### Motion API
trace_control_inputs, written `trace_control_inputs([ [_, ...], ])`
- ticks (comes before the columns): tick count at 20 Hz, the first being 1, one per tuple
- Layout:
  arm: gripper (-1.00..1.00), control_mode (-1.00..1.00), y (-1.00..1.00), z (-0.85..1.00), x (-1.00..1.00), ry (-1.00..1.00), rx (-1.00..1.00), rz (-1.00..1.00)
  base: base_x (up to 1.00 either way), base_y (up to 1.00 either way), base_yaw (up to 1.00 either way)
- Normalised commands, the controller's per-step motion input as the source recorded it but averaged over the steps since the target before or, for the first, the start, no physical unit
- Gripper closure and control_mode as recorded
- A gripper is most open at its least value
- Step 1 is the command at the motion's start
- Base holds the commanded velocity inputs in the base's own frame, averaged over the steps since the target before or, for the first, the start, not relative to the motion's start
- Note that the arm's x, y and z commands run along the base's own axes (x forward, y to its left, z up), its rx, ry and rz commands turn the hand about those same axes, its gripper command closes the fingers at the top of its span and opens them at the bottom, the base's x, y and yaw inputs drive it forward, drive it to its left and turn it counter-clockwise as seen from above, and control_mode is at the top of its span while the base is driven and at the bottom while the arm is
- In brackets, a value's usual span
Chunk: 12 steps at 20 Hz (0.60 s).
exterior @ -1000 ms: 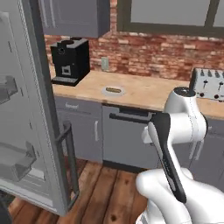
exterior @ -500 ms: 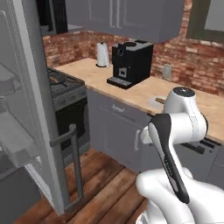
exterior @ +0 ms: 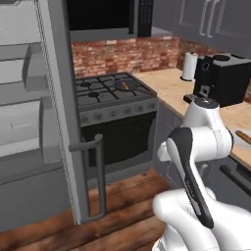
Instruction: Place the cold items (bell pepper and corn) from the fridge in one tupperware on the dining counter. Place the warm items (kebab skewer and hot dog) in the stove area in another tupperware.
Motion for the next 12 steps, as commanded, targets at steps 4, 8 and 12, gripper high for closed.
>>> trace_control_inputs([
  [4, -1.0, 1.0, 0.0, 0.0, 0.0, 0.0, 0.0, 0.0, 0.53, -0.42, 0.3],
  [8, -1.0, 1.0, 0.0, 0.0, 0.0, 0.0, 0.0, 0.0, 0.58, -0.46, 0.0],
  [12, -1.0, 1.0, 0.0, 0.0, 0.0, 0.0, 0.0, 0.0, 0.66, -0.22, 0.02],
])
